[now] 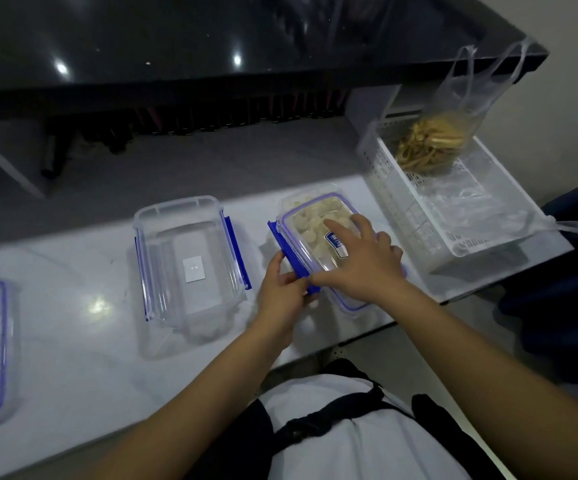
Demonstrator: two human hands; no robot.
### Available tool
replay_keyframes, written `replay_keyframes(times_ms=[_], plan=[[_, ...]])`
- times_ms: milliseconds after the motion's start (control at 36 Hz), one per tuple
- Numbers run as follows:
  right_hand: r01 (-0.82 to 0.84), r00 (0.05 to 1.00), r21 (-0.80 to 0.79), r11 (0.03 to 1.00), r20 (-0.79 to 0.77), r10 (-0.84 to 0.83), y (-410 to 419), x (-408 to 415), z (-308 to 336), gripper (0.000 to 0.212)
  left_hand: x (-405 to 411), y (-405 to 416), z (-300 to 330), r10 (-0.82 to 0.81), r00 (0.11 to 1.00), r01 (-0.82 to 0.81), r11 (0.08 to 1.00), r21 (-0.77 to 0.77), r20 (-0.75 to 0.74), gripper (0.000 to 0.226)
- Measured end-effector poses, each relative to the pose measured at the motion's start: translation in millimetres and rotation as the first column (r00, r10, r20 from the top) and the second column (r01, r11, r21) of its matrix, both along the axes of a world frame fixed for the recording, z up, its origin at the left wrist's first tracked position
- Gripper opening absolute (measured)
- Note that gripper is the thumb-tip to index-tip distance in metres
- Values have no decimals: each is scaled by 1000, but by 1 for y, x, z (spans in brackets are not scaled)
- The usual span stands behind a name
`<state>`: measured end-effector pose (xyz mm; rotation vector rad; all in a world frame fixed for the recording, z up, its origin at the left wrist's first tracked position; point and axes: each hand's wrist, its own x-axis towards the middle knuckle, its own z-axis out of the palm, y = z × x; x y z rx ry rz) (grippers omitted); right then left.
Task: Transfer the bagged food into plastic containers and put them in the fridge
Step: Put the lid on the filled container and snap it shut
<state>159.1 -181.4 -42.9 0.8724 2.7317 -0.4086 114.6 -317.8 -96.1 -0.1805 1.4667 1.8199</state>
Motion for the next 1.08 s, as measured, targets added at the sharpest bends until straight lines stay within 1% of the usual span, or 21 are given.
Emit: replay_keyframes(times_ms=[56,139,222,333,472,611,694,750,806,889,944,1028,1083], plan=[[11,1000,-19,1000,-18,-11,1,3,3,118,0,0,-1,1,1000,-1,1000,-1,-1,73],[64,994,-60,996,-86,-69,6,12,7,115,-1,-1,-3,10,1000,-10,1000,19,16,73],[115,989,-93,989,-80,-122,9,17,10,114,-1,-1,-4,20,999,-21,999,47,30,74],[48,998,-99,994,-24,-50,2,15,10,115,-1,0,-6,22,999,-24,999,48,38,71],[81,993,-137,987,-69,-91,3,11,14,113,-3,-3,-6,7,999,-10,999,50,45,71],[42,999,-117,992,-21,-45,5,16,15,109,-5,-2,-8,8,998,-11,999,46,61,73],[61,995,-158,986,-65,-72,9,18,18,110,-7,-2,-9,9,998,-12,999,38,60,72],[65,993,-131,989,-91,-78,12,15,19,111,-7,-2,-9,12,998,-14,999,41,62,73],[66,994,-100,993,-85,-75,14,9,20,111,-7,-2,-8,10,997,-13,999,46,71,74],[34,999,-99,995,-31,-37,12,3,19,106,-7,-2,-7,15,997,-19,999,48,78,74],[-9,1000,-91,996,-7,9,8,3,15,108,-7,-2,-6,19,997,-22,999,39,69,74],[-69,998,-76,995,-11,69,1,6,12,110,-7,-3,-5,25,997,-28,999,38,70,73],[-53,998,-102,993,-27,51,1,7,13,112,-6,-3,-4,30,997,-33,999,40,73,71]])
